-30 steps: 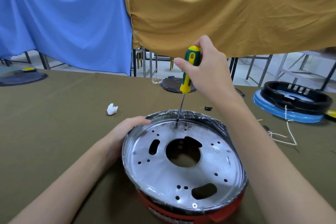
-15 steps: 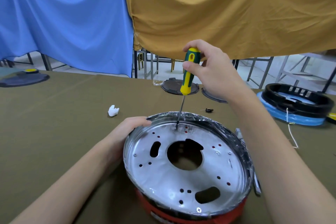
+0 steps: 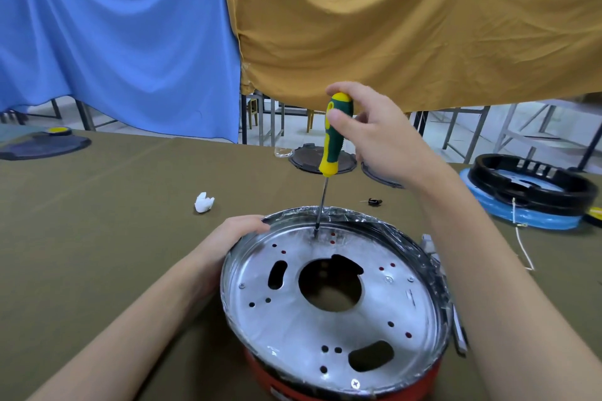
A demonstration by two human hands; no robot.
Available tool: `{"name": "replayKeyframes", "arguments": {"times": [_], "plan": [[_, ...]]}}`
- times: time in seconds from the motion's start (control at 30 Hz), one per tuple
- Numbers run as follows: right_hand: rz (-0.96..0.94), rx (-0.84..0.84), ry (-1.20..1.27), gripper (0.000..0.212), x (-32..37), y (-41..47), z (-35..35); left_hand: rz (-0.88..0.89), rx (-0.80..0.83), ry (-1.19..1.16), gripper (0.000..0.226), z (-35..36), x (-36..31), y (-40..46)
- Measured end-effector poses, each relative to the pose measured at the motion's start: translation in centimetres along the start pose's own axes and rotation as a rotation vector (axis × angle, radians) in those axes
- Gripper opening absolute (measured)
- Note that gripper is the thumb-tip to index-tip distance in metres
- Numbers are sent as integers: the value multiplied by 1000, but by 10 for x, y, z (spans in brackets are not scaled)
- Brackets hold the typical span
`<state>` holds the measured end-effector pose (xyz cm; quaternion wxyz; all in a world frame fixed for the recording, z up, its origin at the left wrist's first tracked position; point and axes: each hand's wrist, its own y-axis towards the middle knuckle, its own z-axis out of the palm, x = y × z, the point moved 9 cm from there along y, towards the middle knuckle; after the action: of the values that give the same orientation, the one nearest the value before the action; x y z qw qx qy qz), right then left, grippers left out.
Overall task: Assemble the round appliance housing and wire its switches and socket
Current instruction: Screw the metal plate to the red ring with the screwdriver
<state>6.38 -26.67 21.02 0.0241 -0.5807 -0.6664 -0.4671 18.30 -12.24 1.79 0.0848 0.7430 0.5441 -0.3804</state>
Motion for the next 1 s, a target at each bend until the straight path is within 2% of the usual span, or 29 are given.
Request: {"name": "replayKeyframes", "arguments": {"times": [0.07, 0.13, 0.23, 0.37, 0.43, 0.63, 0.77, 0.87, 1.0], "plan": [[-20, 22, 5, 27, 3, 0, -1, -3, 9, -21, 26, 0, 4, 2], [-20, -38, -22, 22, 4, 0, -3, -25, -12, -84, 20, 0, 11, 5], [6, -161, -90, 20, 2, 0, -8, -29, -61, -190, 33, -3, 18, 2], [3, -233, -129, 30, 4, -3, -8, -24, -47, -207, 22, -2, 14, 4], [-9, -231, -129, 30, 6, -4, -3, -31, 12, -139, 12, 2, 10, 2], [-15, -160, -41, 22, 5, -3, 4, -1, 82, -38, 13, 8, 7, 6], [-22, -194, -55, 26, 3, -2, 8, 8, 63, -36, 23, 7, 8, 9], [-26, -138, -54, 29, 2, 1, 12, 4, 44, -14, 17, 6, 6, 9], [-42, -102, -22, 25, 1, 0, 11, 12, 70, 22, 31, 8, 5, 6]]}}
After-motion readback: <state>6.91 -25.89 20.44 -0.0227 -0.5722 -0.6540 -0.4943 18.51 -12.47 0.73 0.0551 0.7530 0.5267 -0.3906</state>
